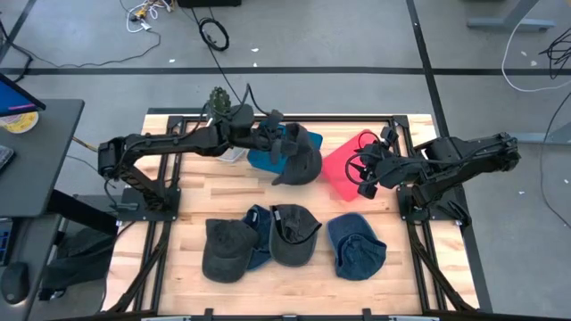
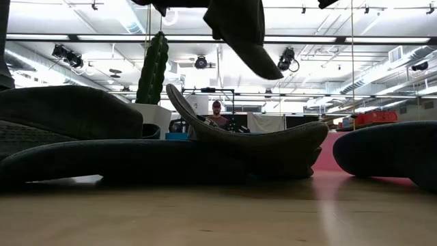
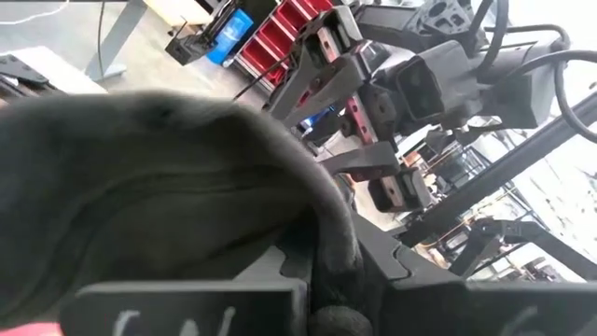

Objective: Pick & Place hat
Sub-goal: Put the right black cap into the blue bin

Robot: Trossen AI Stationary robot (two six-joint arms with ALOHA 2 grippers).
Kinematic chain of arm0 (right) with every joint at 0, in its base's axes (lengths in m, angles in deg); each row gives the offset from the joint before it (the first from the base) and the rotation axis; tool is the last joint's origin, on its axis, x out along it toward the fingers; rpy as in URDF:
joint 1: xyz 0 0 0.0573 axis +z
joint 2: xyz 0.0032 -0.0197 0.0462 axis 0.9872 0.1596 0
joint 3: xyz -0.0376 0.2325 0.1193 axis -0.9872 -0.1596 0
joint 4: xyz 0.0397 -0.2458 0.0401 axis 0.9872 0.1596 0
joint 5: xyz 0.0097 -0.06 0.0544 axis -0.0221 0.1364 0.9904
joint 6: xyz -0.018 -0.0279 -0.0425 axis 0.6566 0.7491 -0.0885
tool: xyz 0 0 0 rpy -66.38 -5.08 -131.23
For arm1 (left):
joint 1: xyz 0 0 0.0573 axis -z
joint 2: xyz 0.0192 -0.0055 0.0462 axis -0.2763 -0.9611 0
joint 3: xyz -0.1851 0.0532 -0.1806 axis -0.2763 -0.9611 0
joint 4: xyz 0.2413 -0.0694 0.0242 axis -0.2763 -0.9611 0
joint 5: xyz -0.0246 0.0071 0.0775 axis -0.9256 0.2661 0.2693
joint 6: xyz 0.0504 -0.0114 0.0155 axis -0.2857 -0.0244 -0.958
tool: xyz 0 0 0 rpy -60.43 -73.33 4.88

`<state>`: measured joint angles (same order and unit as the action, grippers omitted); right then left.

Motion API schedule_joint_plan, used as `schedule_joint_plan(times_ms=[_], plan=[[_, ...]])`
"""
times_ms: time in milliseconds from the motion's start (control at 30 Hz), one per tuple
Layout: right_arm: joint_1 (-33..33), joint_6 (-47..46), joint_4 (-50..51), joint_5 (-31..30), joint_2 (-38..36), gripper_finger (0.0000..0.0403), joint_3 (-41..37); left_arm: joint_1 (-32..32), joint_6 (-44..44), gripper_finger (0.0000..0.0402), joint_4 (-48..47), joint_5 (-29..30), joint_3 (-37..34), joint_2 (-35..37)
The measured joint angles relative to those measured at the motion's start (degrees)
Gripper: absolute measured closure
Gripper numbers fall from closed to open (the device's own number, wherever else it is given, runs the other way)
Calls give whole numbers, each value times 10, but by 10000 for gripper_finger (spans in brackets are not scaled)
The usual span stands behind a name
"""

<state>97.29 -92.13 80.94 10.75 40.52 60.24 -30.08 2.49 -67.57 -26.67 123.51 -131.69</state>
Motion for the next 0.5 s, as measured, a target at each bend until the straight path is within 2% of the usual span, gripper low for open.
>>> schedule_joint_plan(times_ms=[300, 500], plan=[[0, 4, 0, 0, 0, 230, 0, -5, -1, 365, -4, 1, 0, 0], [0, 5, 0, 0, 0, 230, 0, -20, -31, 365, -26, 23, 0, 0]])
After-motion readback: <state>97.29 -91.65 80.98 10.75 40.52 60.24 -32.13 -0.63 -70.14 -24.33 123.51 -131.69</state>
